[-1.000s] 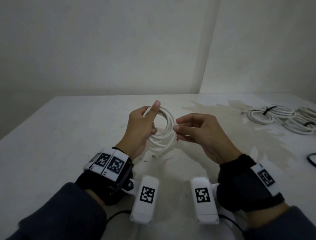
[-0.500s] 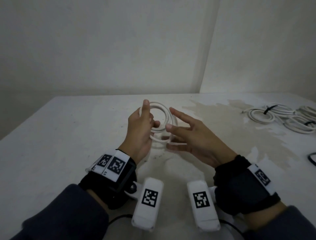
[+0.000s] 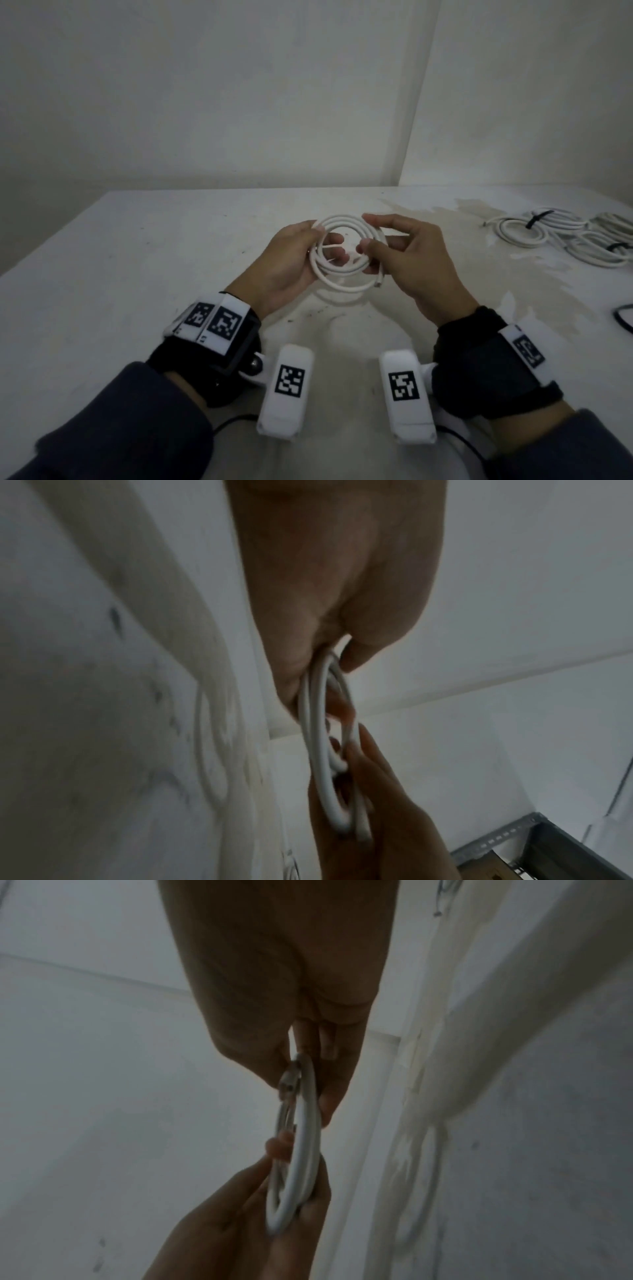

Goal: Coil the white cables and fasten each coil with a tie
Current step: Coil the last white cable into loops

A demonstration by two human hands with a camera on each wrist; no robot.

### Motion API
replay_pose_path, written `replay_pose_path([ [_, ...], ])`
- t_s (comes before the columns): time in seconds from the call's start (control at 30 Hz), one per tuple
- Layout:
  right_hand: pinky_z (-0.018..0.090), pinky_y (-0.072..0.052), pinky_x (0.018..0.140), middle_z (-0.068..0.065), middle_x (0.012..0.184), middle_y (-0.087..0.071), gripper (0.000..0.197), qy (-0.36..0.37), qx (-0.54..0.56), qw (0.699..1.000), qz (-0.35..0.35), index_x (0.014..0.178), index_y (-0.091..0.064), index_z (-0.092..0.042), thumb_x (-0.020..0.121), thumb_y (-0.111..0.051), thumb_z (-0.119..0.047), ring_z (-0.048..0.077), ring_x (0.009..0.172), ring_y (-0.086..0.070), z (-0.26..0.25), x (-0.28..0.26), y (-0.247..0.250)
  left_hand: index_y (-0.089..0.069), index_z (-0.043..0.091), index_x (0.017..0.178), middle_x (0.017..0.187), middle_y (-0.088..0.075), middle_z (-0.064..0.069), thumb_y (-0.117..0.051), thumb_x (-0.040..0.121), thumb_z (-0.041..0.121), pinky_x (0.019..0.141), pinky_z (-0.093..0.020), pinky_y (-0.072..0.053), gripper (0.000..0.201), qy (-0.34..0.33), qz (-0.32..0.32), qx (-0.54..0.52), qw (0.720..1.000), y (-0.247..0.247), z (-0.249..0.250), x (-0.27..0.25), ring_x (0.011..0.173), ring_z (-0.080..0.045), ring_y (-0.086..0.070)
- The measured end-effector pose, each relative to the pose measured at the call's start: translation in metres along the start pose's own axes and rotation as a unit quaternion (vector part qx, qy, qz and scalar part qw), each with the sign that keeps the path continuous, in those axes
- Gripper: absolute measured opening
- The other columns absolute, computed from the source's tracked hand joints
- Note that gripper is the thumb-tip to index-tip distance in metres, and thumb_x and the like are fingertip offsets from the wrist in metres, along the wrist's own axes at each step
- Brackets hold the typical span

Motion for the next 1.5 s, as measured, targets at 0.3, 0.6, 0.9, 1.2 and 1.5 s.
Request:
replay_pose_path([
  [0.3, 0.047, -0.058, 0.074, 0.016, 0.081, -0.075, 0.03, 0.004, -0.009, 0.991, -0.13, 0.111, -0.07, -0.012, 0.082, -0.071, -0.003, 0.038, 0.074, -0.069, -0.01, -0.009, -0.018, -0.061, 0.007, 0.111, 0.05, -0.031, 0.007, -0.049, 0.099, 0.022, 0.039, -0.017, -0.027, 0.022, -0.043, -0.078, 0.246, 0.965, -0.011, 0.011, -0.007, 0.039, -0.006, -0.025],
  [0.6, 0.03, -0.057, 0.066, 0.002, 0.099, -0.075, 0.023, -0.066, 0.126, 0.987, -0.08, 0.113, -0.065, -0.018, 0.098, -0.049, -0.011, 0.02, 0.079, -0.072, -0.004, -0.004, -0.01, -0.062, 0.009, 0.094, 0.05, -0.027, 0.005, -0.041, 0.102, 0.016, 0.036, -0.014, -0.025, 0.024, -0.099, 0.06, 0.098, 0.988, 0.014, 0.018, 0.003, 0.036, -0.005, -0.023],
  [0.9, 0.028, -0.055, 0.06, 0.007, 0.101, -0.073, 0.014, -0.04, 0.23, 0.967, 0.104, 0.108, -0.05, -0.005, 0.095, -0.055, -0.006, 0.015, 0.058, -0.062, -0.005, -0.001, 0.021, -0.062, 0.008, 0.094, 0.049, -0.022, 0.006, -0.046, 0.101, 0.016, 0.037, -0.016, -0.025, 0.019, -0.066, 0.114, -0.001, 0.991, 0.022, 0.008, 0.004, 0.039, -0.008, -0.02],
  [1.2, 0.02, -0.051, 0.056, 0.003, 0.083, -0.074, 0.01, 0.064, 0.048, 0.99, 0.117, 0.097, -0.067, -0.008, 0.091, -0.06, -0.004, 0.007, 0.058, -0.062, -0.022, -0.004, 0.027, -0.064, 0.007, 0.098, 0.039, -0.036, 0.012, -0.049, 0.099, 0.018, 0.036, -0.018, -0.032, 0.019, -0.096, 0.093, 0.124, 0.983, 0.011, 0.011, 0.0, 0.034, -0.007, -0.03],
  [1.5, 0.023, -0.053, 0.058, 0.011, 0.079, -0.073, 0.016, 0.039, -0.004, 0.999, -0.031, 0.094, -0.075, -0.01, 0.08, -0.074, -0.004, 0.016, 0.063, -0.068, -0.018, -0.002, 0.006, -0.064, 0.007, 0.099, 0.036, -0.033, 0.011, -0.048, 0.1, 0.019, 0.035, -0.015, -0.029, 0.019, -0.11, 0.176, 0.088, 0.974, 0.031, 0.012, 0.001, 0.034, -0.008, -0.027],
])
Point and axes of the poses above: each hand's wrist, its own x-axis towards the middle knuckle, its own y-axis out of the back of the hand, z = x × y, the point moved 8 cm from there along x, towards the middle knuckle
